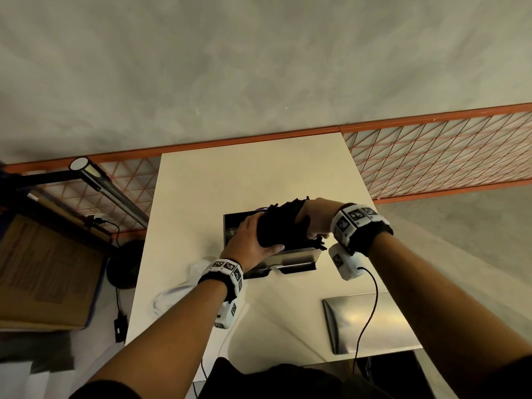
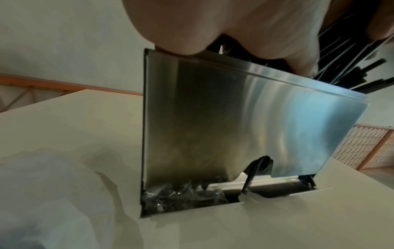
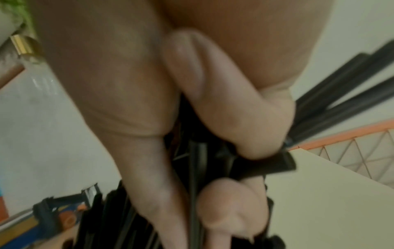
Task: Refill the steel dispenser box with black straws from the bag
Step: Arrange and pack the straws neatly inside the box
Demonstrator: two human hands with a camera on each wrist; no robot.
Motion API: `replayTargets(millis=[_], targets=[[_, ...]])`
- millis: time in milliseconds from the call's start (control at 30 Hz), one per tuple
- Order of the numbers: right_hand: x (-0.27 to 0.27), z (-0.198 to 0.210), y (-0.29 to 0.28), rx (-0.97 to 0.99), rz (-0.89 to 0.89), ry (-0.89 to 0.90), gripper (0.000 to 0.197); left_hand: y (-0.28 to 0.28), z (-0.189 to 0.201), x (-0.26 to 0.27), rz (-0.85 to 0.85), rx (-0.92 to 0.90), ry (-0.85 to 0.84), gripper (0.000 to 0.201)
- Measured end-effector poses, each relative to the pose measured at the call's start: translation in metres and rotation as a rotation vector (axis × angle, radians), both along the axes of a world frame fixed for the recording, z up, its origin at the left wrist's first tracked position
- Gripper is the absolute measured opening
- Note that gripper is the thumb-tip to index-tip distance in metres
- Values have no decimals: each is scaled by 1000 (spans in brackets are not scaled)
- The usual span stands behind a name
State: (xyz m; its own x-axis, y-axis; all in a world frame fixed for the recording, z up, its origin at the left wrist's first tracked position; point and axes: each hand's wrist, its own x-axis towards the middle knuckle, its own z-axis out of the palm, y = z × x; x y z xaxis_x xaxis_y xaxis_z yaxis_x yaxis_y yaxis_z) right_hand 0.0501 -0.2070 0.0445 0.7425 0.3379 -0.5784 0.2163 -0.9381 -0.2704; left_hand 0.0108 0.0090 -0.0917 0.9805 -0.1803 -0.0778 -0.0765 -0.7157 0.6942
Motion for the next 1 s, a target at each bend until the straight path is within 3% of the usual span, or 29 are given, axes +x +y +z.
replayTargets(millis=[300,567,833,1000], targets=[[3,1,-9,169,-94,117,46,-2,6,-3,70,-31,-23,107],[-8,-8,18,140,-127,33,35,0,9,-4,18,-18,-64,92],[-6,4,-2,130,-251,-344,24,4,2,-4,-42,3,-85,77],[-22,-31,-16,296,-533,-664,30,5,-2,-3,-76,26,-82,73]])
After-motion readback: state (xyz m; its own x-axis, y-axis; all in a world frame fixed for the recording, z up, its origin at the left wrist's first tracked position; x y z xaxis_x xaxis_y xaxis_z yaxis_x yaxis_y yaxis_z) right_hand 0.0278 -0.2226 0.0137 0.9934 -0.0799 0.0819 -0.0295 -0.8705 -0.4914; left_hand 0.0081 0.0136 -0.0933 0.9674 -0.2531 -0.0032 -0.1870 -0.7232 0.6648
